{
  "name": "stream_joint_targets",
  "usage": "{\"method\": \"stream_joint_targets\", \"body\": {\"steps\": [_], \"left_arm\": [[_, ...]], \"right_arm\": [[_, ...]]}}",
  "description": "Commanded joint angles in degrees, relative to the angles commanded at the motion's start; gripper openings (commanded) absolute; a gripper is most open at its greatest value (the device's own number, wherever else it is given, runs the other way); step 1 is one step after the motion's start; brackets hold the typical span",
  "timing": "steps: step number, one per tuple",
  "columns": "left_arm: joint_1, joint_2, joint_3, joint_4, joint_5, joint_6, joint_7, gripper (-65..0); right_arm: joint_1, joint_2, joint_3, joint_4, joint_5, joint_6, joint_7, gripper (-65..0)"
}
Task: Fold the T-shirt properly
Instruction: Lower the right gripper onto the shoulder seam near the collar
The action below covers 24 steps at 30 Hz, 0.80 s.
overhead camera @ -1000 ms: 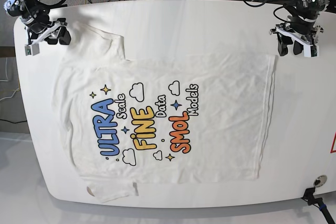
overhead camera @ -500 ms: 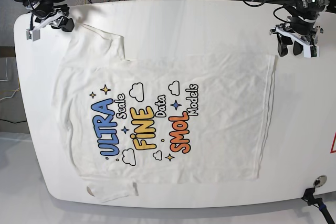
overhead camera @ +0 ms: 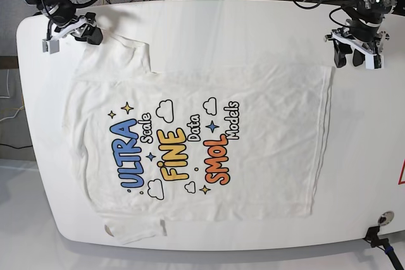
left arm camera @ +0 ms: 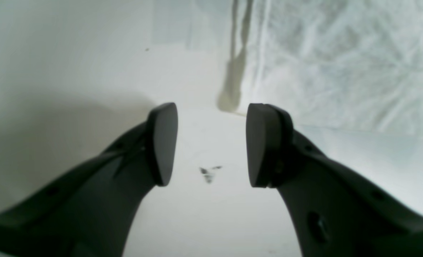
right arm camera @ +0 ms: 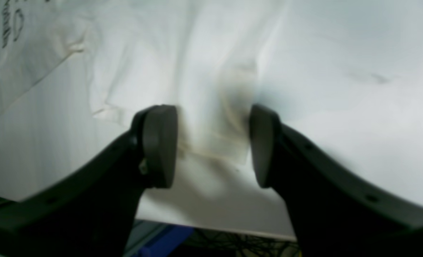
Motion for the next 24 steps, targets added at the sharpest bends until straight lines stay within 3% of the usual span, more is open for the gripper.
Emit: {"method": "stream_joint_targets", "body": {"steps": [15,24], "left_arm": [[-0.8,0.0,0.0,-0.1,0.1,0.0,0.0,-36.3],[-0.8,-0.1,0.0,-0.2,0.1,0.0,0.0,-36.3]], "right_arm": [[2.9,-0.2,-5.5,-0.1,-0.2,-0.18,0.0,-33.6],[-0.9,0.2,-2.3,0.3,0.0,-0.09,-0.3,-33.6]]}}
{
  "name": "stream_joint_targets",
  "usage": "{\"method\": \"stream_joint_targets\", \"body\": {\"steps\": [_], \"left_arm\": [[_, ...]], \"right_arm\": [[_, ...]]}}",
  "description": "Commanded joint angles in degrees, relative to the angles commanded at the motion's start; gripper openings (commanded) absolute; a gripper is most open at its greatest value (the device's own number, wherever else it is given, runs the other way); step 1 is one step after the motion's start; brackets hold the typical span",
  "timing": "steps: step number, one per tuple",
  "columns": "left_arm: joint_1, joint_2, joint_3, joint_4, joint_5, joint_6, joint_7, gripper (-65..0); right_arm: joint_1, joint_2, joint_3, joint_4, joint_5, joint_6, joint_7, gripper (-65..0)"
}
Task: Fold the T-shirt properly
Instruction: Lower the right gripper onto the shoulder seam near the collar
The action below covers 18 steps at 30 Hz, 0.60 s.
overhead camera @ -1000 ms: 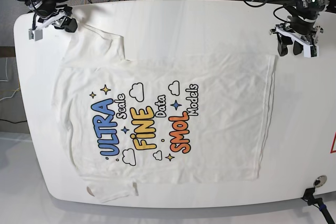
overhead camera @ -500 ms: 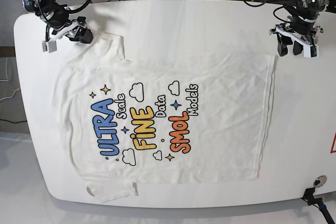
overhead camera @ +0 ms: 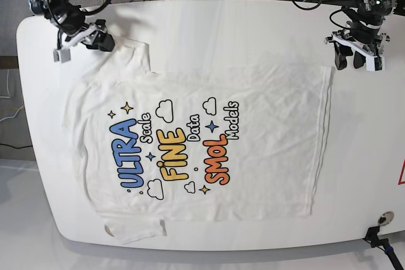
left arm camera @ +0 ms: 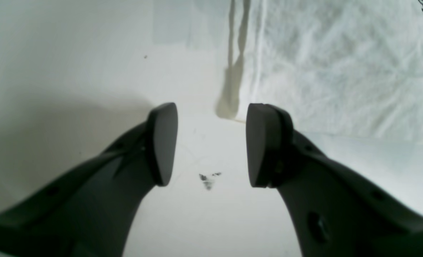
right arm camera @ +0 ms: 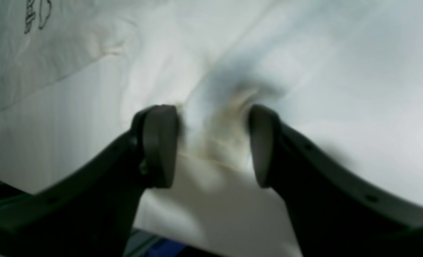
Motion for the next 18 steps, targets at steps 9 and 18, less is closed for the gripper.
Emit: {"method": "stream_joint_targets", "body": {"steps": [9,18], "left_arm": [[-0.7,0.0,0.1,0.0,0.0,0.0,0.0,-36.3],[-0.7,0.0,0.1,0.0,0.0,0.0,0.0,-36.3]], "right_arm": [[-1.6,-0.5,6.4,-0.2,0.1,0.0,-4.0,-33.6],[-3.0,-1.8,6.1,-0.3,0.1,0.0,-5.0,-33.4]]}}
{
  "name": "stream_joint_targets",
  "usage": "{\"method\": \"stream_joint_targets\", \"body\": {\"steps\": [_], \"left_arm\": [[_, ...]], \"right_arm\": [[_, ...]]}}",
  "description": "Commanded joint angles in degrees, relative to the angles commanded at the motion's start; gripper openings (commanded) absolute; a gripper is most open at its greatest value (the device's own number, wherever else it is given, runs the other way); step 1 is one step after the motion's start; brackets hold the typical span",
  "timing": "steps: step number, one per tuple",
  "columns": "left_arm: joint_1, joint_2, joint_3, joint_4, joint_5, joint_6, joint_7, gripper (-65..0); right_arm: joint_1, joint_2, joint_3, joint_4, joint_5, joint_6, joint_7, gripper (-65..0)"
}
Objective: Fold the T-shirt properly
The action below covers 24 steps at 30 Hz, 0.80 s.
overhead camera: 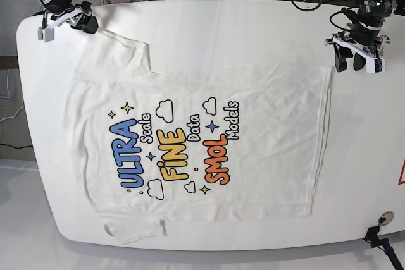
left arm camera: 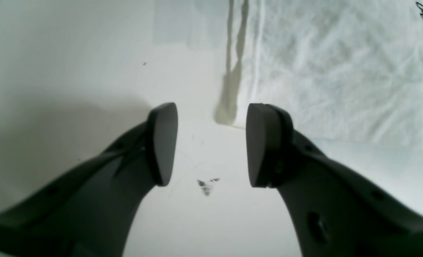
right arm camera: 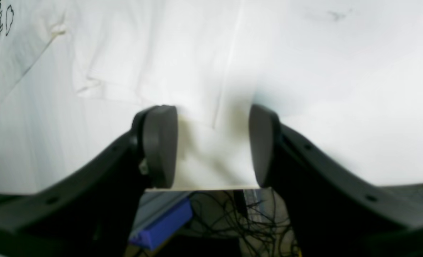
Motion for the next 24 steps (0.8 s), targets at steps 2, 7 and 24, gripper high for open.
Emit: {"method": "stream_joint_targets", "body": {"steps": [2,7,24], "left_arm": [[0.0,0.0,0.0,0.0,0.0,0.0,0.0,-36.3],[0.0,0.0,0.0,0.0,0.0,0.0,0.0,-36.3],[0.1,0.0,-0.1,0.0,0.0,0.0,0.0,-36.3]], "right_arm": [[0.2,-0.9,-0.3,0.0,0.0,0.0,0.0,-33.4],[2.5,-2.1,-0.2,-0.1,0.0,0.0,-2.7,-33.3],[12.2,0.8,-0.2,-10.2,-0.4,-0.09,-2.7,-33.4]]}}
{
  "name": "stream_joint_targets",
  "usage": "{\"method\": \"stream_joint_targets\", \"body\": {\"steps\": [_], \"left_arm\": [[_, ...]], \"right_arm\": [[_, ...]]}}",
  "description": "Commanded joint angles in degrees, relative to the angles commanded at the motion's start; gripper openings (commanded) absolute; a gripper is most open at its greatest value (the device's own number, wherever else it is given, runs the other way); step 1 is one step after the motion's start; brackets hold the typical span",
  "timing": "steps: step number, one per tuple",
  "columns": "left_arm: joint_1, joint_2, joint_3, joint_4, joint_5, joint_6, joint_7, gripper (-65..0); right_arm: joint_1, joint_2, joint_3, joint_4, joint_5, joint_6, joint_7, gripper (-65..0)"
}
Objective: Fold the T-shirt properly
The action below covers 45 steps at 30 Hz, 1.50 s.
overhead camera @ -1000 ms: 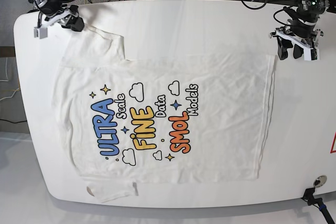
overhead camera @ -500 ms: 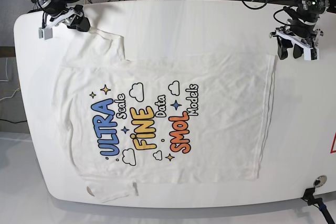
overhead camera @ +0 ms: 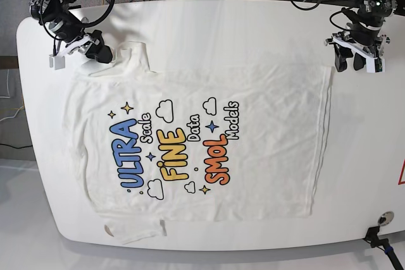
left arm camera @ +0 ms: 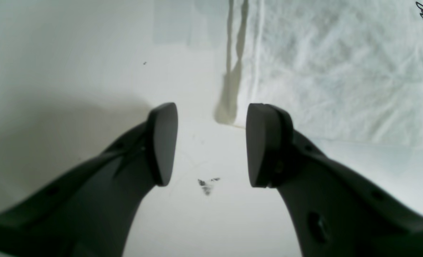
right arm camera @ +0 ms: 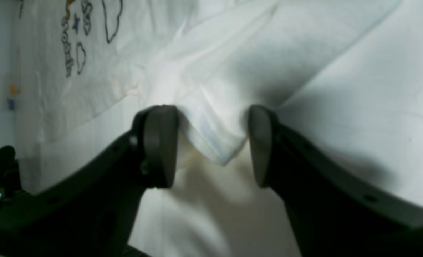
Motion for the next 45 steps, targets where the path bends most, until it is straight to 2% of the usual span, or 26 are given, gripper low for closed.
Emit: {"method": "stream_joint_targets", "body": {"steps": [11,14,19,24,26,29,38,39,41,45], "left_arm": [[-0.2,0.0,0.0,0.0,0.0,0.0,0.0,-36.3],[-0.2,0.0,0.2,0.0,0.0,0.0,0.0,-36.3],[-0.2,0.1,0.8,0.0,3.3,0.0,0.0,-36.2],[-0.2,0.2,0.8,0.0,3.4,0.0,0.0,-36.2],[-0.2,0.2,0.8,0.1,3.3,-0.3,-0.1,-36.2],[-0.2,0.2,0.8,0.2,3.3,-2.5,-0.1,-36.2],[-0.3,0.2,0.8,0.3,3.4,-2.6,-0.1,-36.2],[-0.3,0.2,0.8,0.3,3.4,-2.6,-0.1,-36.2],[-0.3,0.2,0.8,0.3,3.4,-2.6,-0.1,-36.2],[-0.3,0.2,0.8,0.3,3.4,-2.6,-0.1,-36.2]], "right_arm": [[0.2,0.4,0.2,0.2,0.0,0.0,0.0,-33.6],[1.1,1.5,0.4,-0.1,0.0,0.0,0.4,-33.6],[1.3,1.6,0.4,-0.1,0.0,0.0,1.0,-33.6],[1.3,1.2,0.4,-0.1,0.0,0.0,1.0,-33.6],[2.1,1.1,0.4,-0.1,0.0,0.0,1.4,-33.6],[3.0,1.1,0.2,-0.2,0.0,0.0,1.4,-33.6],[3.3,1.1,0.1,-0.2,0.0,0.0,1.4,-33.8],[3.3,1.1,0.2,-0.2,0.0,0.0,1.4,-34.6],[3.3,1.1,0.2,-0.2,0.0,0.0,1.4,-40.6],[3.3,1.1,0.2,-0.2,0.0,0.0,1.4,-60.6]]}}
